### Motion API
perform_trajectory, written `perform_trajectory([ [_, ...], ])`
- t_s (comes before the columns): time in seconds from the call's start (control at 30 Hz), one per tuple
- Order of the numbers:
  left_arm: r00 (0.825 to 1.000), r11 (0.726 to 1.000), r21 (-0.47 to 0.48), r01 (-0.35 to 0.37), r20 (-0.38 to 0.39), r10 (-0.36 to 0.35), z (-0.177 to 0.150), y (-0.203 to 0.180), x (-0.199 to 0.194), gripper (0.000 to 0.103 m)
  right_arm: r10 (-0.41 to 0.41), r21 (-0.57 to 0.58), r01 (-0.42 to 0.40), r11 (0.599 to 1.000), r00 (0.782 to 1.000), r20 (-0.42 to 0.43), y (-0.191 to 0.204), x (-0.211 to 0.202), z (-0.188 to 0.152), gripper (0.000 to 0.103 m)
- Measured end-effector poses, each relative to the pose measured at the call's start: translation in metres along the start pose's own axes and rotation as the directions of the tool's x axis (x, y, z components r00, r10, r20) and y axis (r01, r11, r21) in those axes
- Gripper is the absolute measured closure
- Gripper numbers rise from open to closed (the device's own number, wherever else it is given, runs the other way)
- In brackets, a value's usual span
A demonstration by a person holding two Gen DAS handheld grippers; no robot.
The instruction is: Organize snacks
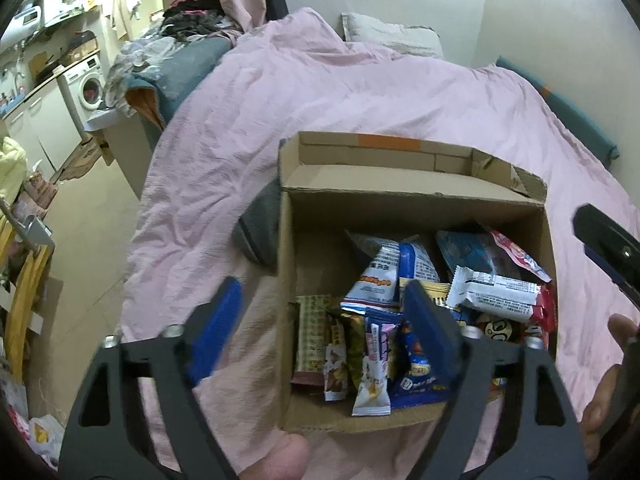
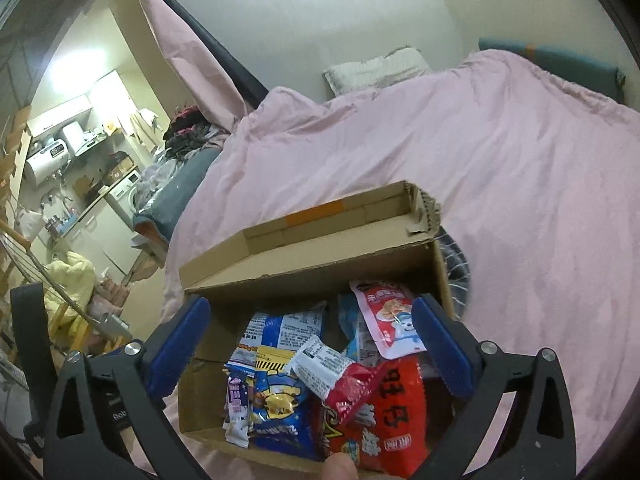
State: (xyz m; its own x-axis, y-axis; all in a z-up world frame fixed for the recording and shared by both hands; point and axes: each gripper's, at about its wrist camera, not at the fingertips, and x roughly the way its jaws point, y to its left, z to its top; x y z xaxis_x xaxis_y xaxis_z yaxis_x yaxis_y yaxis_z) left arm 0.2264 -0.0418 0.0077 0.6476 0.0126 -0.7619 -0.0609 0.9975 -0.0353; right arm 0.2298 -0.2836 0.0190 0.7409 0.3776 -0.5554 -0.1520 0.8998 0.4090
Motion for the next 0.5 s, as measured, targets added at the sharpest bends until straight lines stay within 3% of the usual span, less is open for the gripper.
perform_trajectory([
  [0.17,1.000,1.000,-0.024,0.005,0.023,-0.004,-0.006,0.014,-0.016,0.000,-0.030,0.023,0.031,0.999,0.999,-0.012,-0.001,-0.020,-0.009,0.000],
  [0.5,0.996,0.999,0.030,-0.014,0.093,0.011,-0.029,0.023,-0.055,0.000,-0.058,0.020,0.059,0.998,0.998,-0.026,0.007,-0.055,-0.038,0.000],
])
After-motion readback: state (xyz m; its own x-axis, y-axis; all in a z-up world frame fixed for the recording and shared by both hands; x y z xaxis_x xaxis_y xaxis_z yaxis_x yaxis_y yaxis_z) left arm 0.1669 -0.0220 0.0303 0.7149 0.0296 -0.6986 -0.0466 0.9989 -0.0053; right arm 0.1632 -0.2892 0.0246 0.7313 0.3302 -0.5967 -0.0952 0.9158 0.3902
